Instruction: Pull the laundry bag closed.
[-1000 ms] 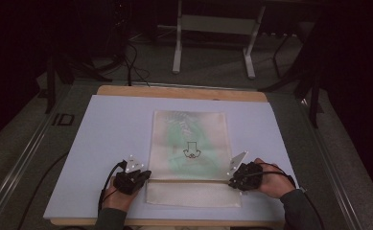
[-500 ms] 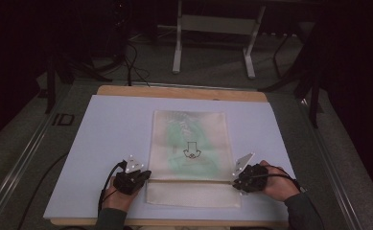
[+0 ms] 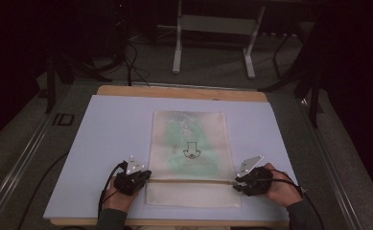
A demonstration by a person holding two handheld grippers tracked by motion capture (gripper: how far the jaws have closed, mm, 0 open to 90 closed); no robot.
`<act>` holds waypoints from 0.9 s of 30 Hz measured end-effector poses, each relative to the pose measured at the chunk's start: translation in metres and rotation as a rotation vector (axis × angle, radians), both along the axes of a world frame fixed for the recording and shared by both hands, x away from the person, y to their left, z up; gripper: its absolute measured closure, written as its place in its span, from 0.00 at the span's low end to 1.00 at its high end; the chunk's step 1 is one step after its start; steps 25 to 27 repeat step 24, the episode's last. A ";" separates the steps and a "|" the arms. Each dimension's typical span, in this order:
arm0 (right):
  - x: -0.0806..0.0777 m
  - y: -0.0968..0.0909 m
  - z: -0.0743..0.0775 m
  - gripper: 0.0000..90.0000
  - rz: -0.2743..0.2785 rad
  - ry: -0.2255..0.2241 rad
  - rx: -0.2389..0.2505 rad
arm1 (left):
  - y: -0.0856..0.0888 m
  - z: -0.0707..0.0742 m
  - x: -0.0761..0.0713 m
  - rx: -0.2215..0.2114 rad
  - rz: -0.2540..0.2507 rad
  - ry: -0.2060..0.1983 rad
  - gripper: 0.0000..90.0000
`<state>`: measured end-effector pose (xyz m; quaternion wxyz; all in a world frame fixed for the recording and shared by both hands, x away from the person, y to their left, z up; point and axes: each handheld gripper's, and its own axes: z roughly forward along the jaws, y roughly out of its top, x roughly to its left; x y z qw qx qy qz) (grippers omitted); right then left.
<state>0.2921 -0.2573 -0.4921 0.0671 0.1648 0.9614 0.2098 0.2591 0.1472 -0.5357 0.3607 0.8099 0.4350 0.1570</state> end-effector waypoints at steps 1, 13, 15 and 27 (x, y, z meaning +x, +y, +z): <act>0.000 0.000 0.000 0.73 -0.003 -0.002 0.009 | 0.000 0.000 0.000 0.004 0.000 -0.002 0.97; 0.003 -0.004 0.002 0.64 -0.053 -0.039 0.097 | 0.001 0.001 -0.002 -0.006 -0.014 -0.032 0.95; 0.004 -0.007 0.001 0.60 -0.087 -0.049 0.136 | 0.001 0.002 -0.002 -0.009 -0.014 -0.042 0.95; 0.011 -0.011 -0.005 0.57 -0.162 -0.095 0.225 | 0.010 0.005 -0.001 -0.029 0.019 -0.064 0.94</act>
